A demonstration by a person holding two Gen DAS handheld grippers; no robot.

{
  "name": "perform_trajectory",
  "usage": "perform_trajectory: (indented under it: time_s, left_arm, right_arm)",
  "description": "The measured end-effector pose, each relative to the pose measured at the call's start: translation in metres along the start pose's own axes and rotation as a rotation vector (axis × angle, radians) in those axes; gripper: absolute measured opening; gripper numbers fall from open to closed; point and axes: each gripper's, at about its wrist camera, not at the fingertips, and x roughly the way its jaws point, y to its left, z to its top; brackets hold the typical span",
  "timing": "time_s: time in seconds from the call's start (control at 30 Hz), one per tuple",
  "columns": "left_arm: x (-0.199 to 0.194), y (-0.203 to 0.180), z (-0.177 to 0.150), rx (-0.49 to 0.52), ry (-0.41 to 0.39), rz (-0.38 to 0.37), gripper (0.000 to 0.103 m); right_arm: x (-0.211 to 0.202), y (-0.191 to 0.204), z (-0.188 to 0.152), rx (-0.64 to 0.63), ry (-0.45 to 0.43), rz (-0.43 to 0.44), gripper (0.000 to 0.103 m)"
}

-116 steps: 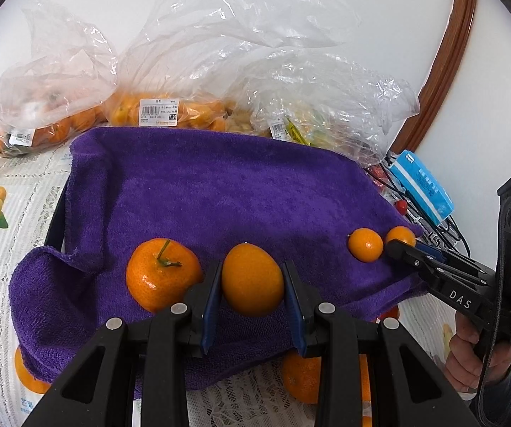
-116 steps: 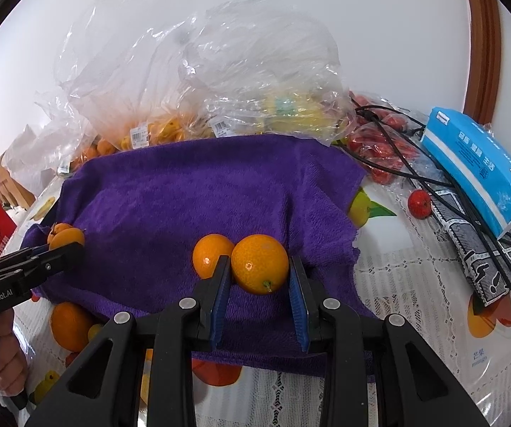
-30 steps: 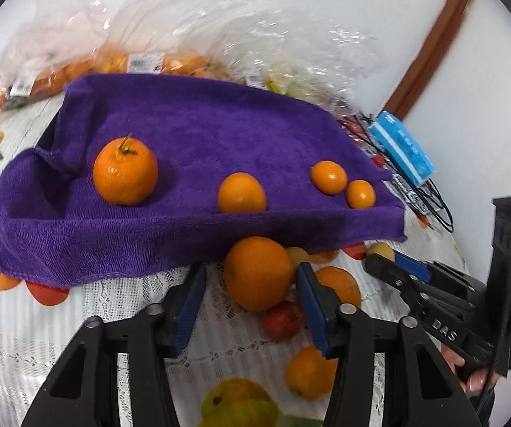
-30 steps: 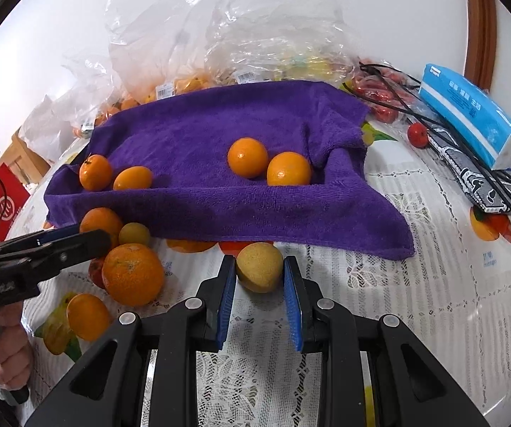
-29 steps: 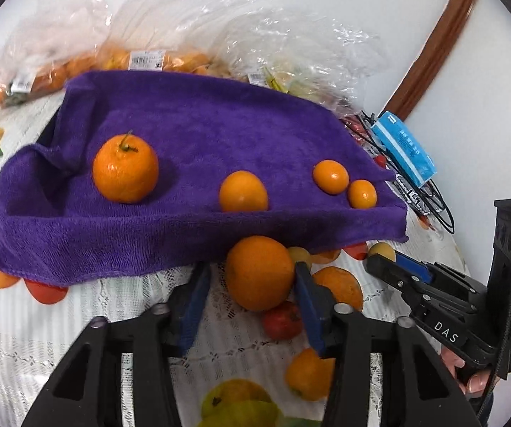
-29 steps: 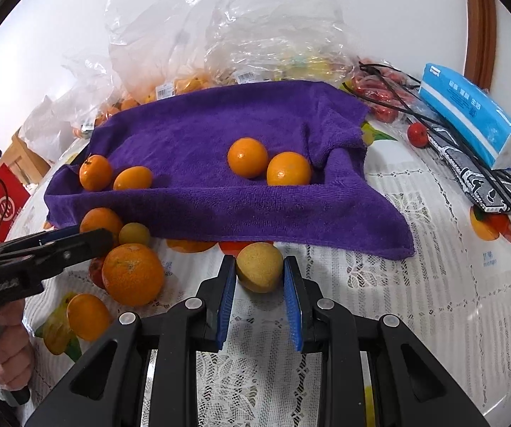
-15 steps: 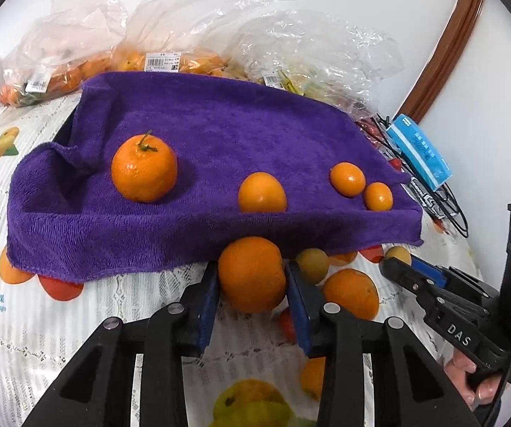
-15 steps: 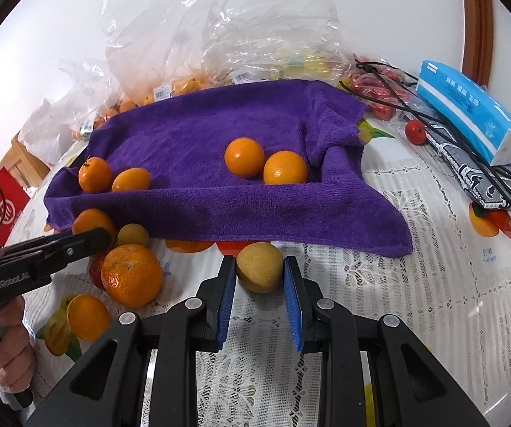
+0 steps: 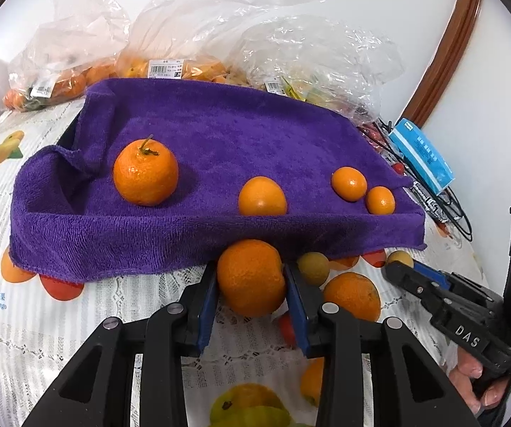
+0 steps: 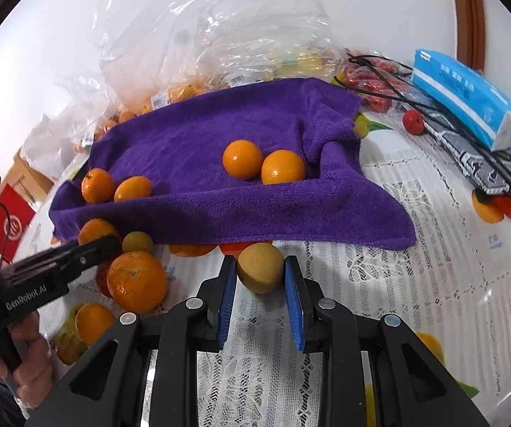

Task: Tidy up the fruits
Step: 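Lift both held fruits up off the cloth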

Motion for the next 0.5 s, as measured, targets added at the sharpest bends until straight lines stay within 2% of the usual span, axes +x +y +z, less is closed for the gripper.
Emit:
perform_trajectory:
  time_s: [0.13,0.27,0.5]
  left_arm:
    - [-0.004,0.005,0.002,-0.032,0.003,-0.060,0.032]
    - [-0.009,0.002,0.001,-0.028,-0.013,-0.084,0.032]
    - [-0.012,-0.001,0.000,-0.018,-0.024,-0.080,0.032]
  right_arm:
    - [-0.003,0.001,-0.001,-0.015,-0.016,0.020,0.027]
    - [-0.006,-0.002,-0.001,-0.005,-0.036,0.045,0.027]
    - [-0.011,-0.002,-0.002,-0.003,-0.070,0.071,0.027]
